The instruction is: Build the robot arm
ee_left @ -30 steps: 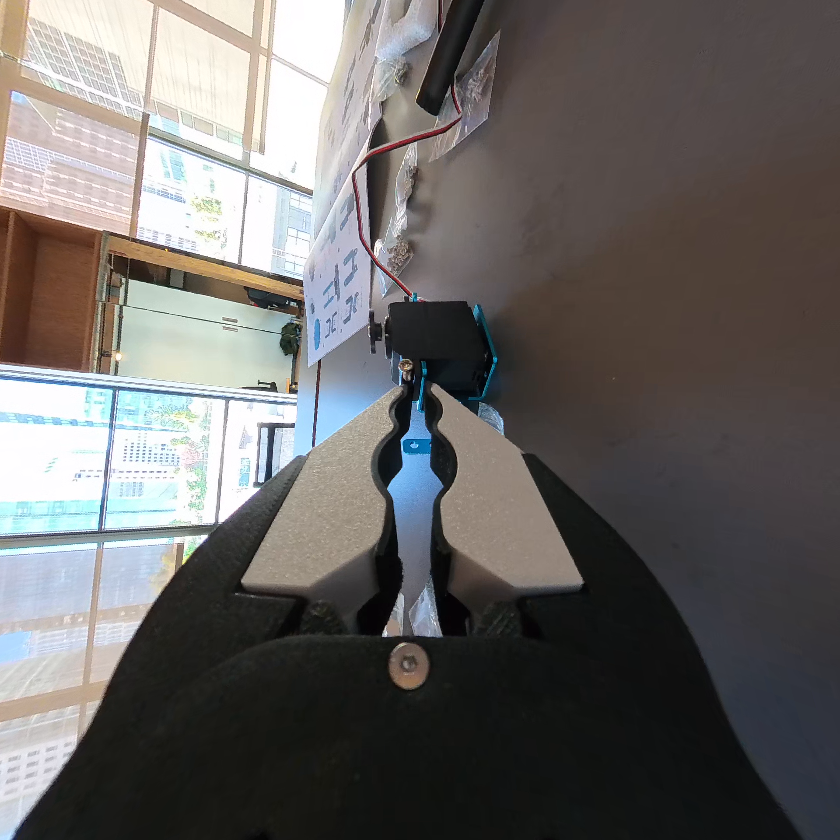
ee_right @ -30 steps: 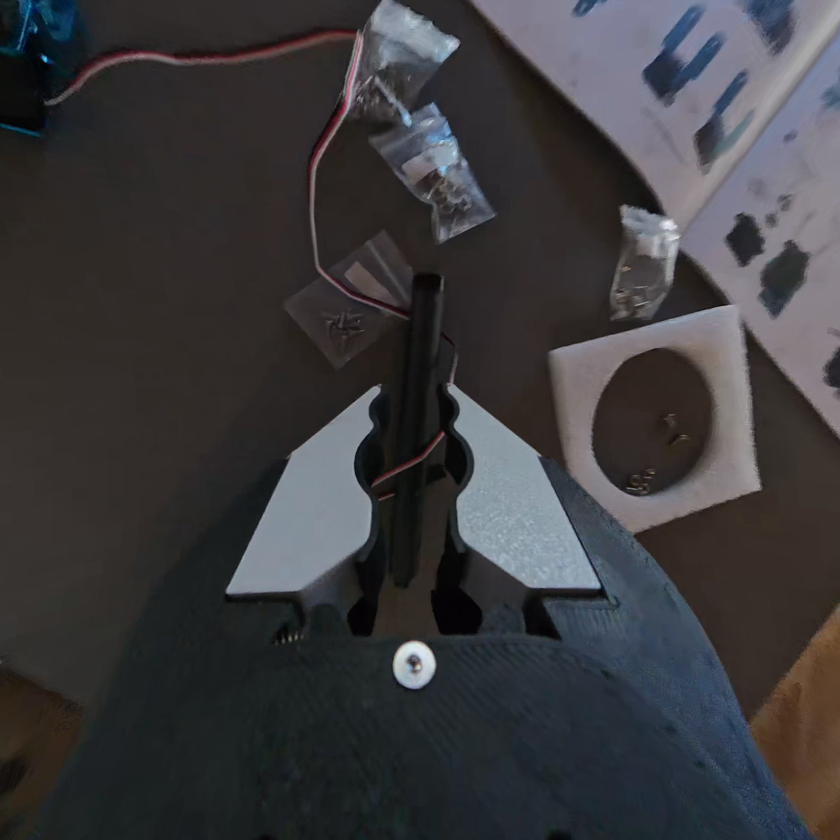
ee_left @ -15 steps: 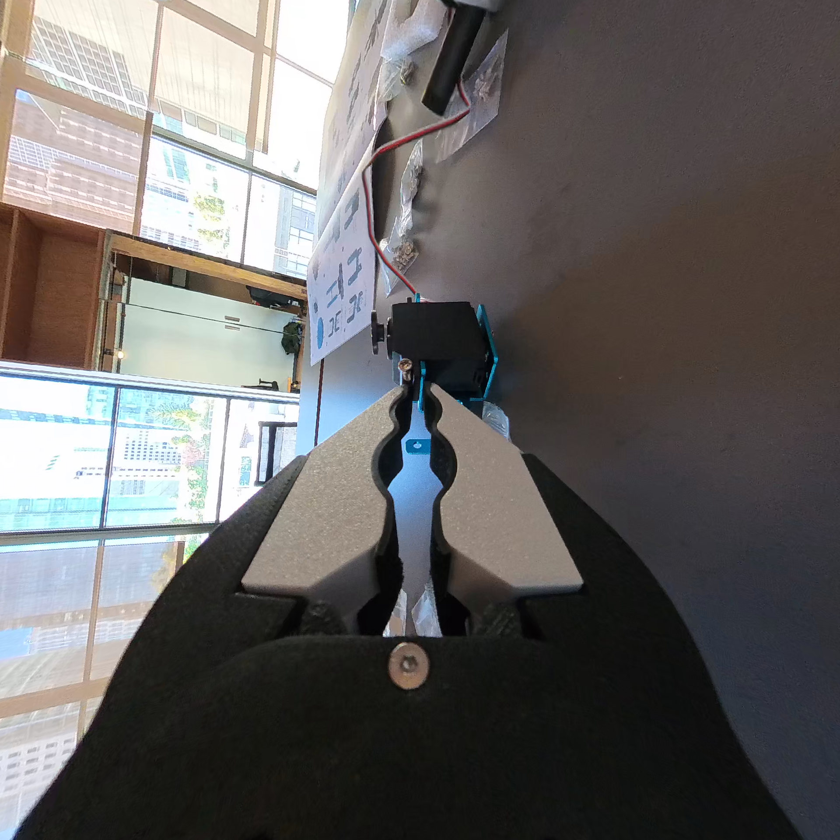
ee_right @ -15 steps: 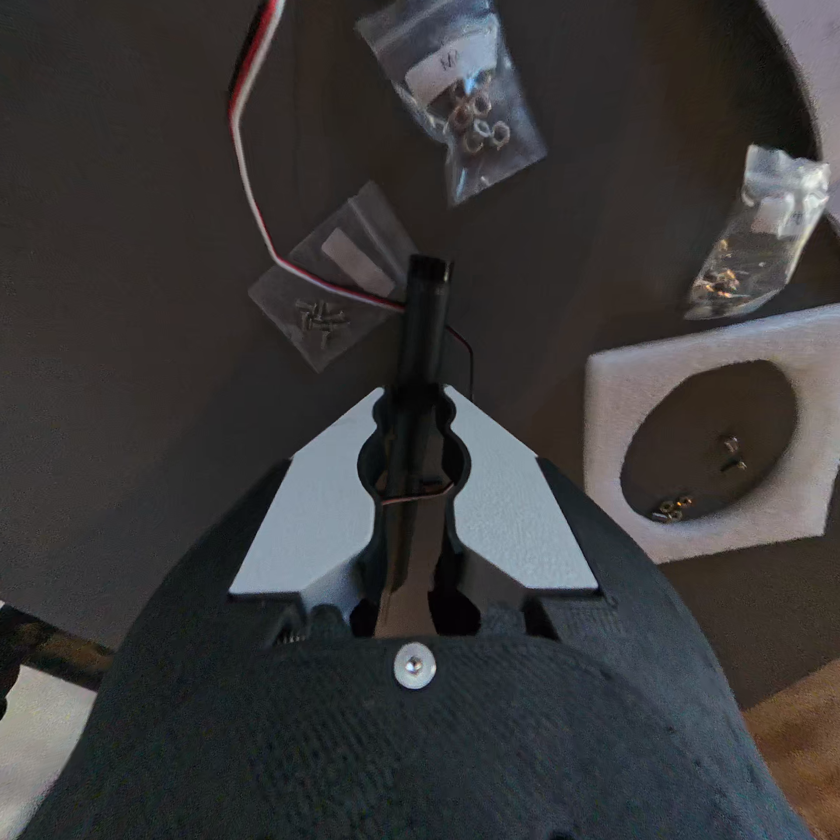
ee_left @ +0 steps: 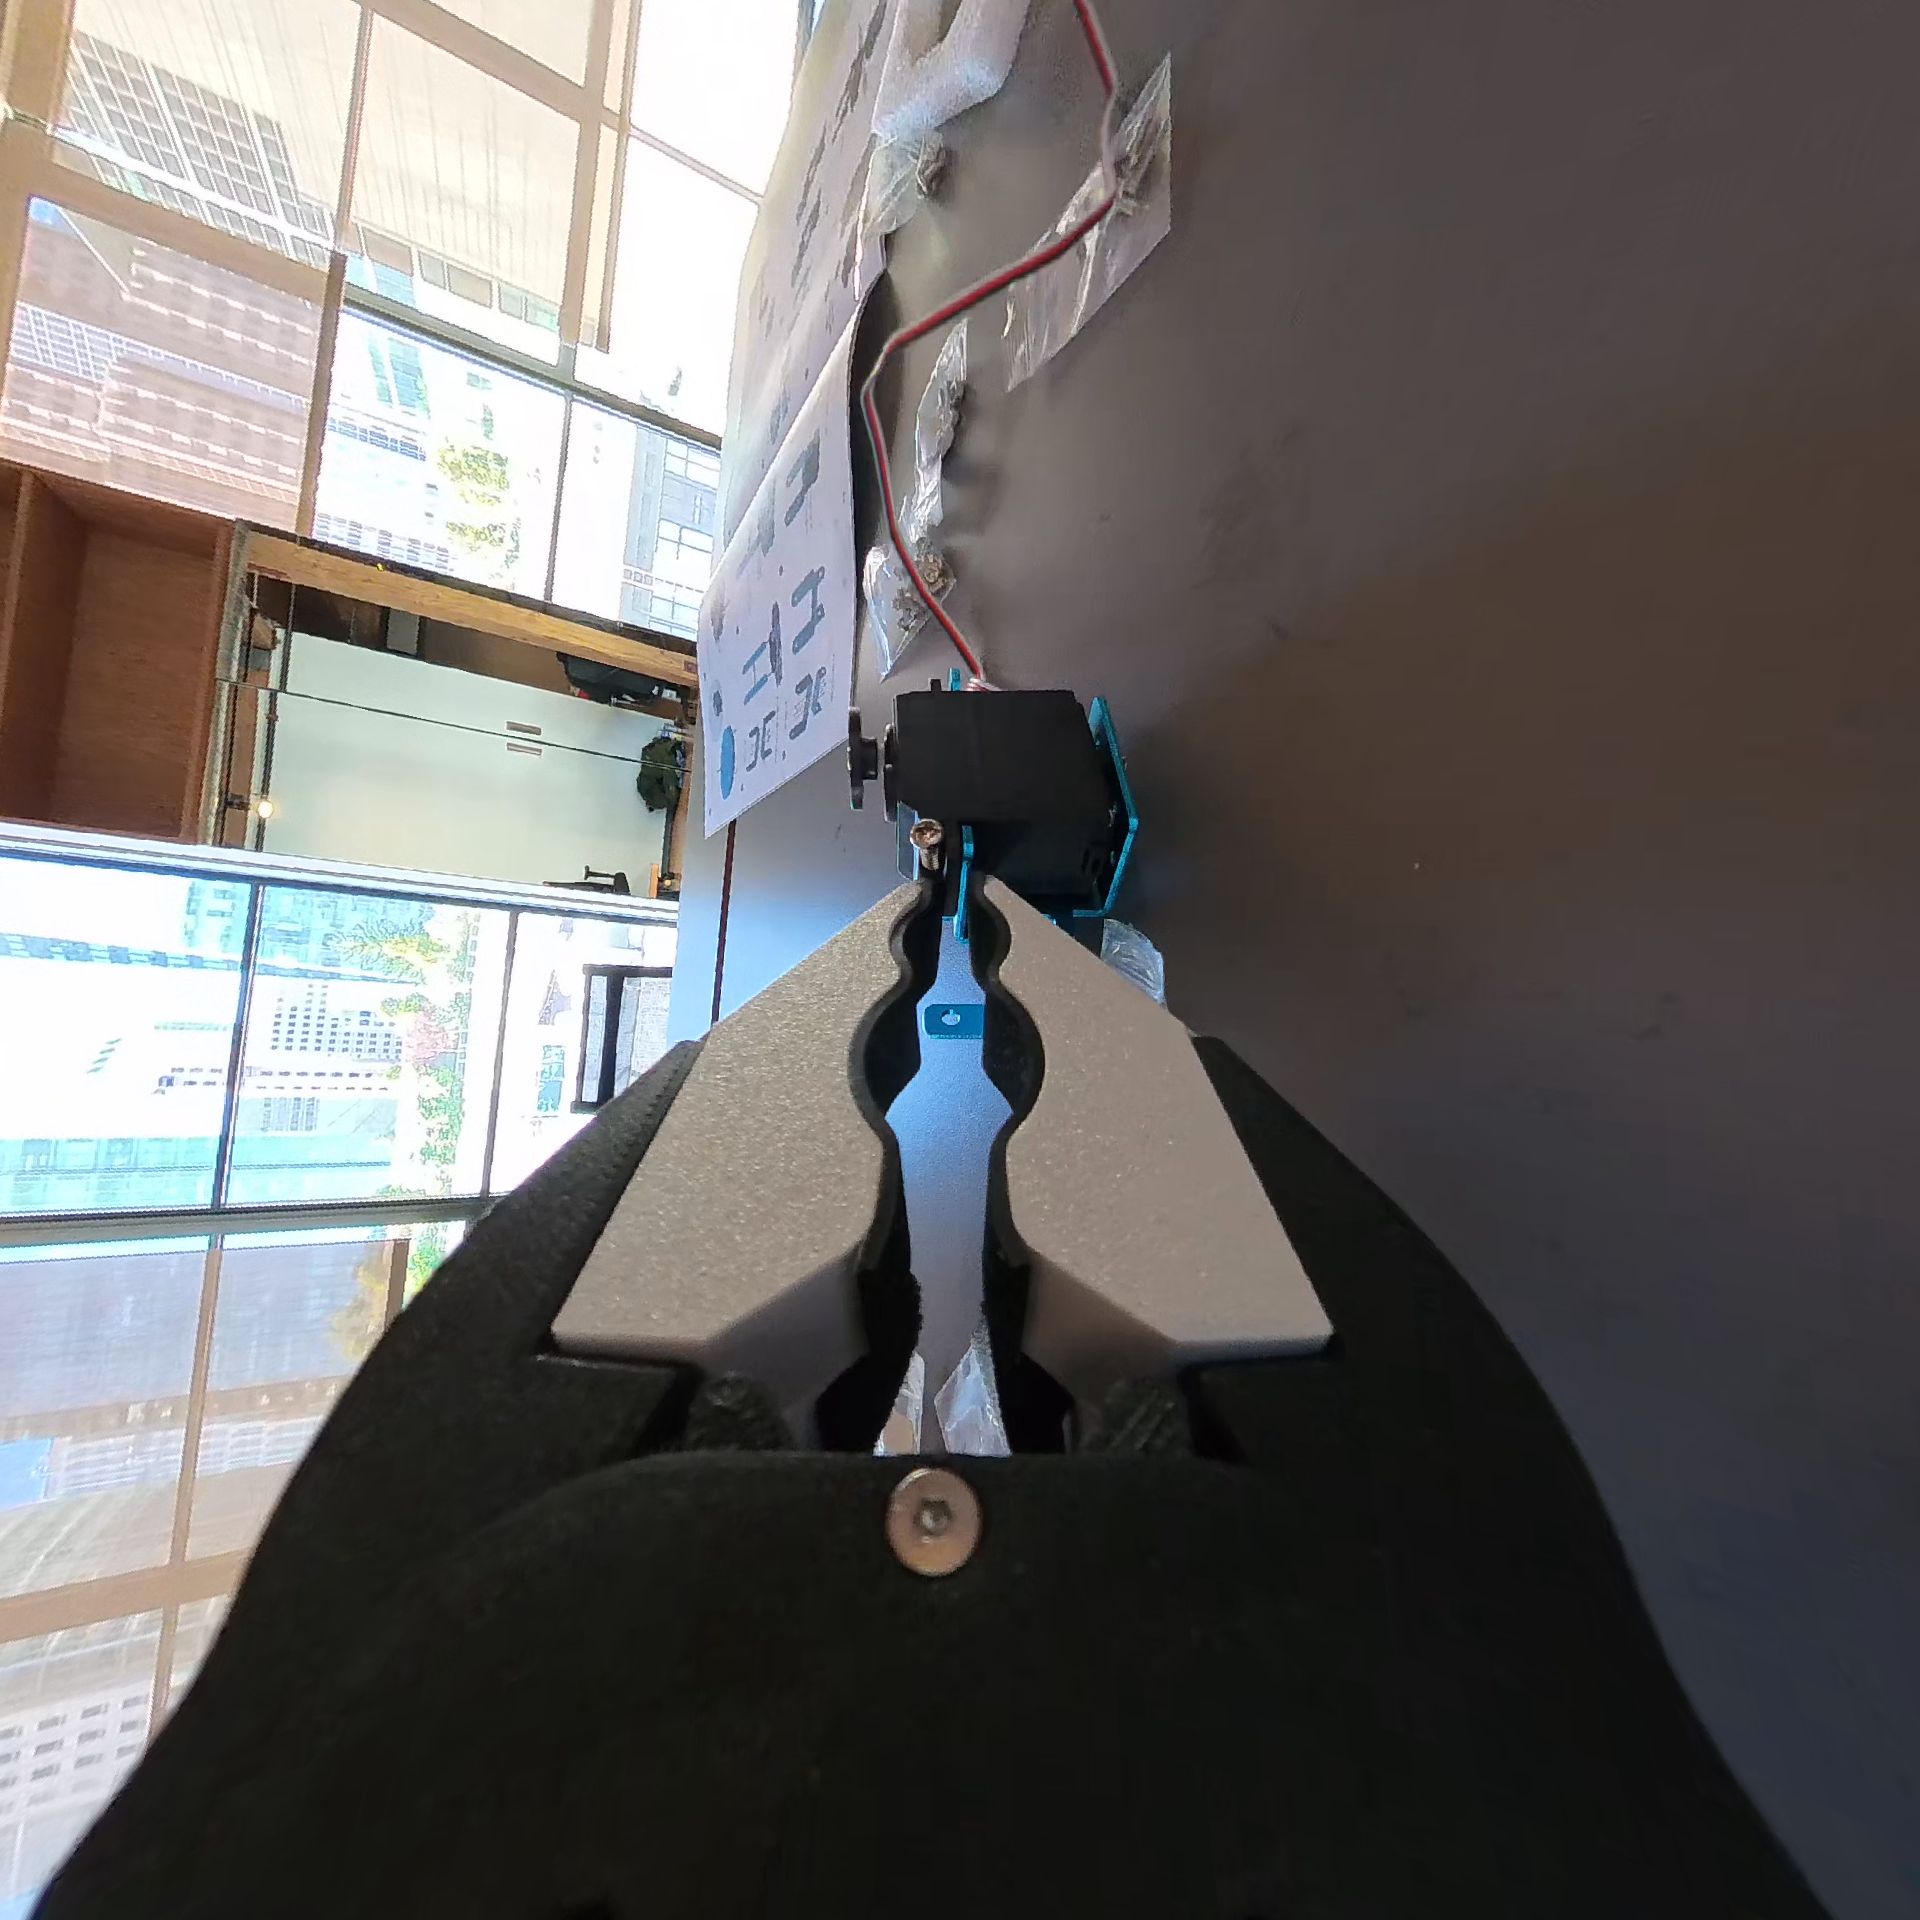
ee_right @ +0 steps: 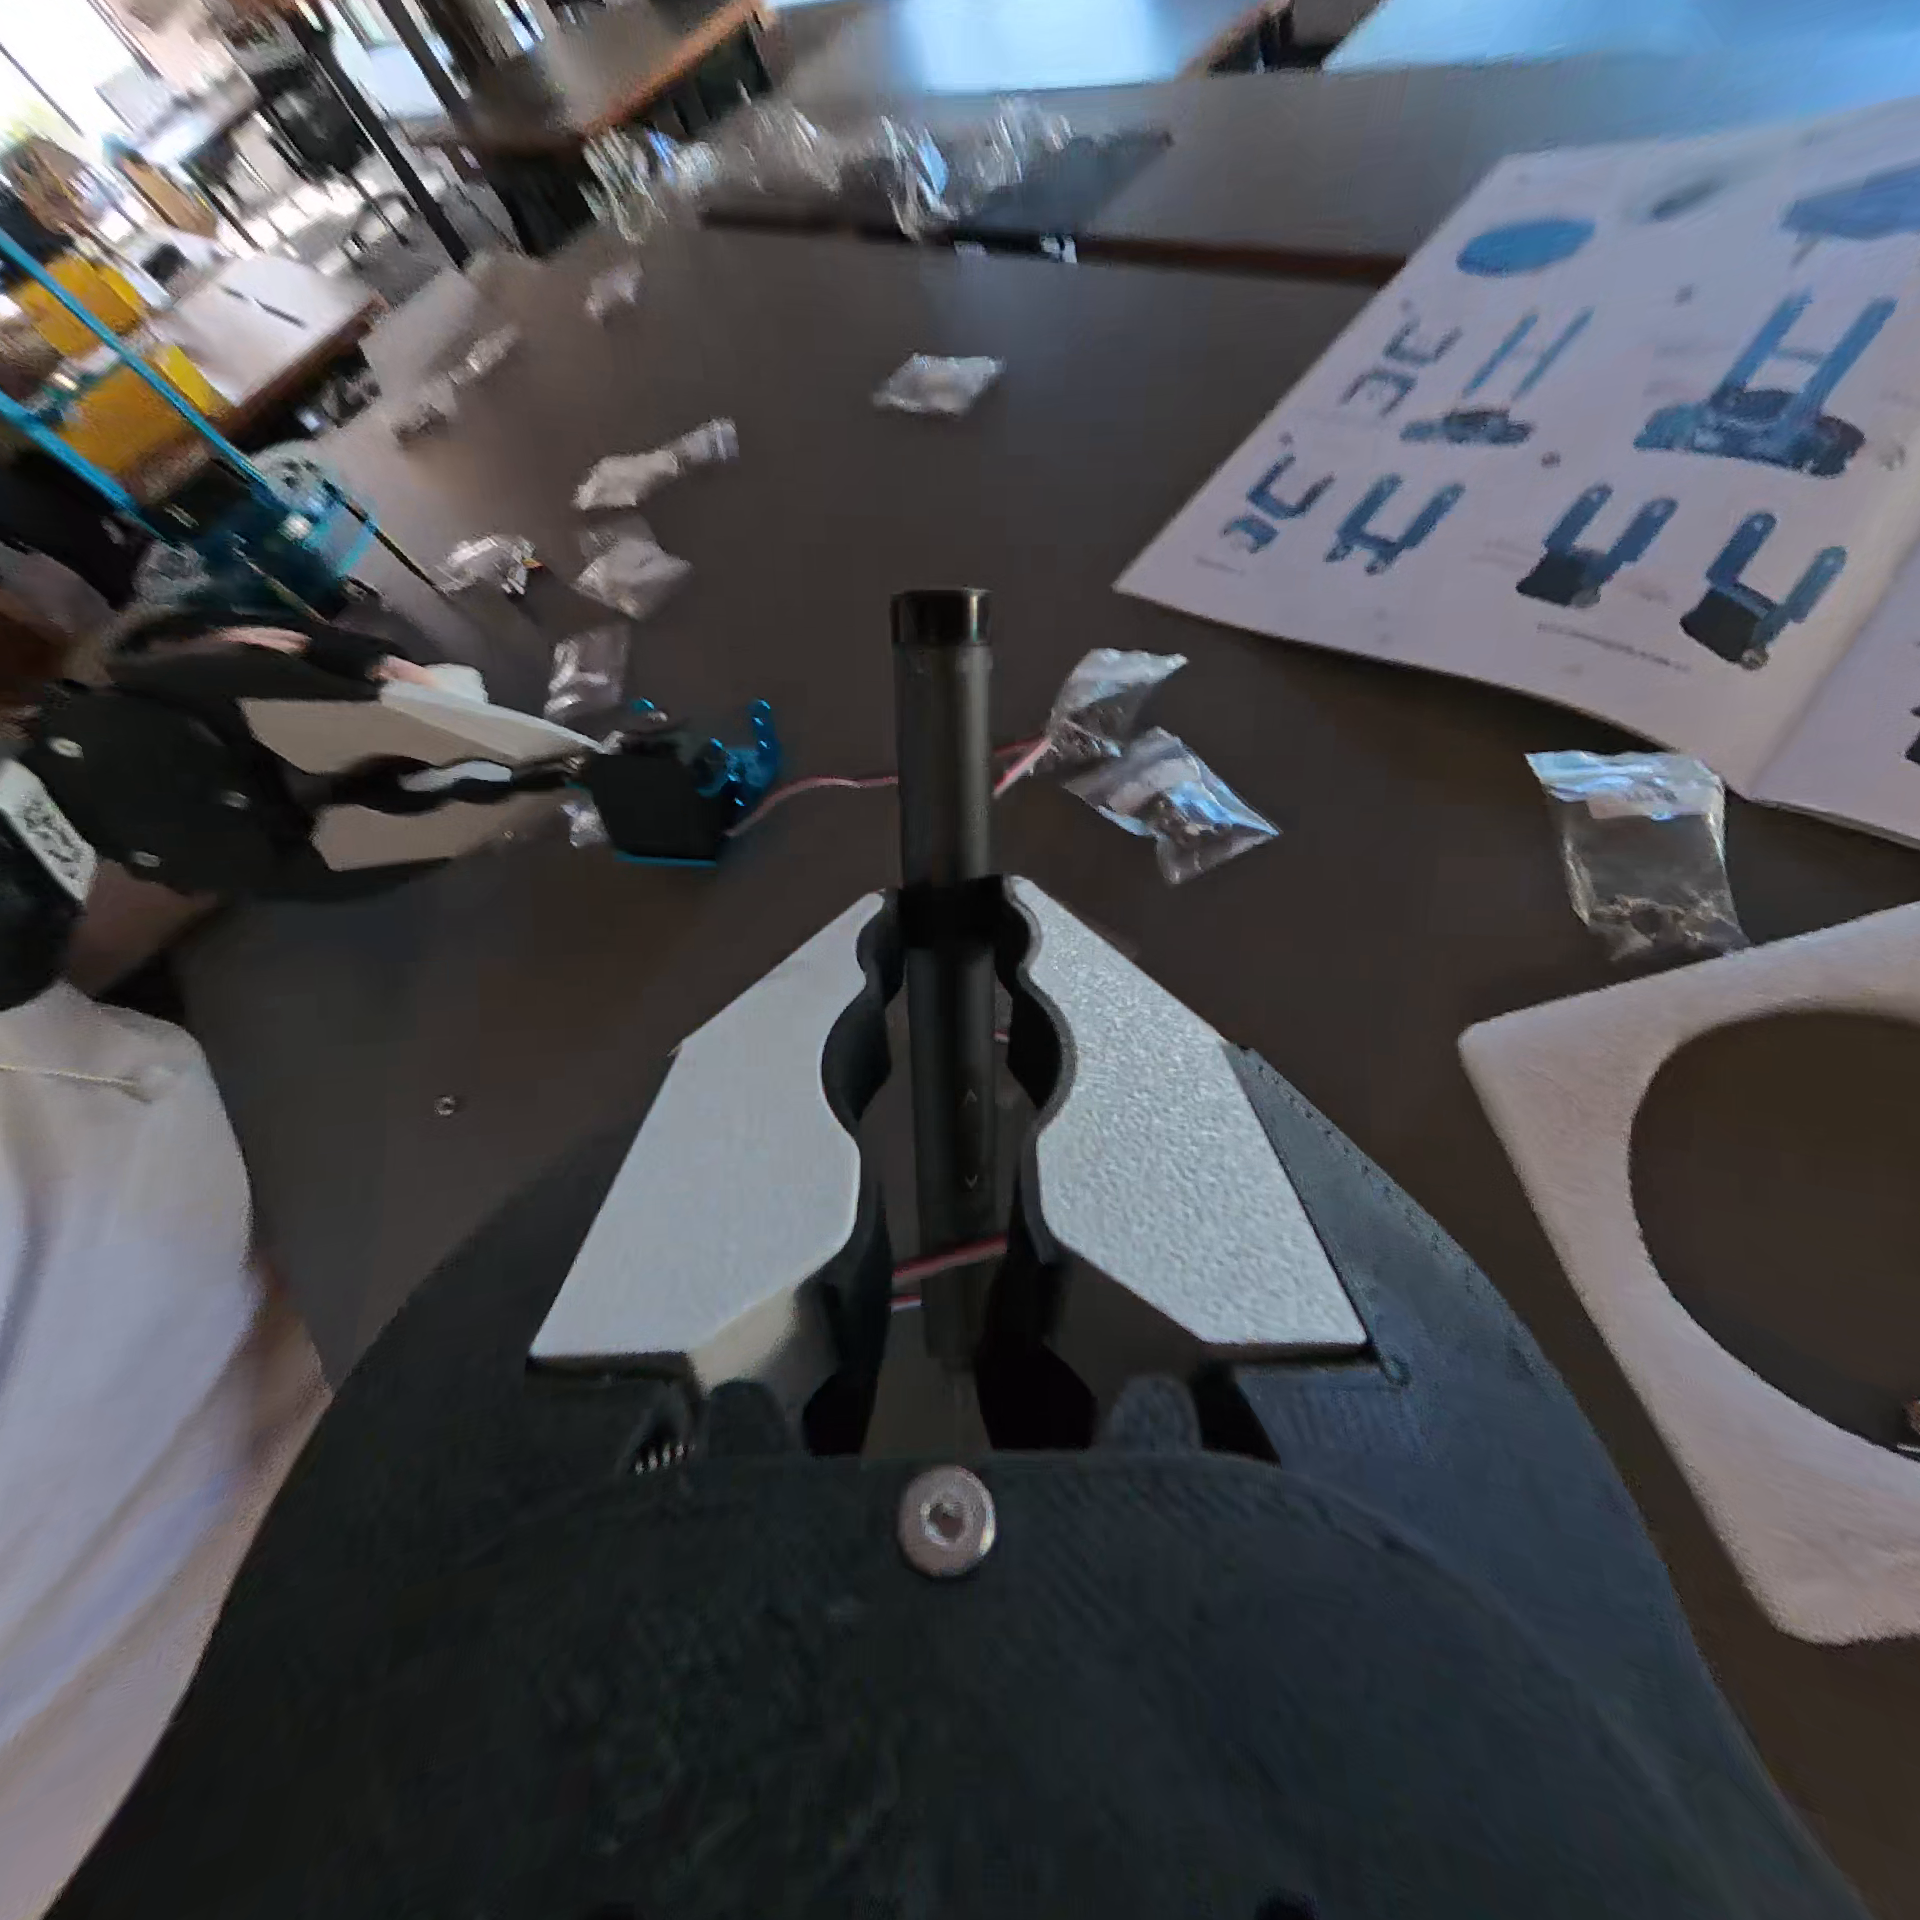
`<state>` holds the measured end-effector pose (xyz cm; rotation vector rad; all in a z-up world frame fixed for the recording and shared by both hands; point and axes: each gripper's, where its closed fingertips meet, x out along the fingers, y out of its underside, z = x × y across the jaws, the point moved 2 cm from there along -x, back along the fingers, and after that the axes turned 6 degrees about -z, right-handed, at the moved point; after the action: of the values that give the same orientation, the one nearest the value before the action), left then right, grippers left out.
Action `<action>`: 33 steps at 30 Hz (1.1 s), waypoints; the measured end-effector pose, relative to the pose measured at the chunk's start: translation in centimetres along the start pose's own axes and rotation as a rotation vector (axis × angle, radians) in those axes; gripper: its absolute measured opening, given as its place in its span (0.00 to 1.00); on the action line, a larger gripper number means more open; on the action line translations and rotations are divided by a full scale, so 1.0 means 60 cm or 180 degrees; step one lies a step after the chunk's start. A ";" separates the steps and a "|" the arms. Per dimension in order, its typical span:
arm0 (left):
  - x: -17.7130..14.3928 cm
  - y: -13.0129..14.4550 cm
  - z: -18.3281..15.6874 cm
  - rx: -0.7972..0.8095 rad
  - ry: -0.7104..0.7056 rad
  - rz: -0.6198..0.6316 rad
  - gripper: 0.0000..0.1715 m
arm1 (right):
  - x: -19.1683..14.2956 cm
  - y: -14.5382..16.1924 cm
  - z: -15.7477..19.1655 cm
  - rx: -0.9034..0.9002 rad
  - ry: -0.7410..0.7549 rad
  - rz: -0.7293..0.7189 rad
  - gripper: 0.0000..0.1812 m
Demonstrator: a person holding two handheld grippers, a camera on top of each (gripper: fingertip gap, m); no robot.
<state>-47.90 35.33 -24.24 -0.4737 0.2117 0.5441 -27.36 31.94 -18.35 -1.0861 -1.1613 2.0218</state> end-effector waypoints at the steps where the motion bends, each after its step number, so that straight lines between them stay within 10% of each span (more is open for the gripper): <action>1: 0.000 0.000 0.000 0.0000 0.0000 0.0001 0.02 | -0.004 -0.006 0.006 -0.0040 -0.0011 -0.0084 0.09; 17: 0.001 0.000 0.000 -0.0009 -0.0007 0.0005 0.02 | -0.014 -0.132 0.151 -0.0676 -0.0397 -0.1776 0.09; 33: 0.001 0.002 0.003 -0.0069 -0.0008 0.0003 0.02 | 0.093 -0.111 0.293 -0.1145 -0.0937 -0.2265 0.09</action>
<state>-47.88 35.52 -24.15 -0.4939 0.2038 0.5483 -44.77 31.86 -9.33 -0.4103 -1.8008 1.4594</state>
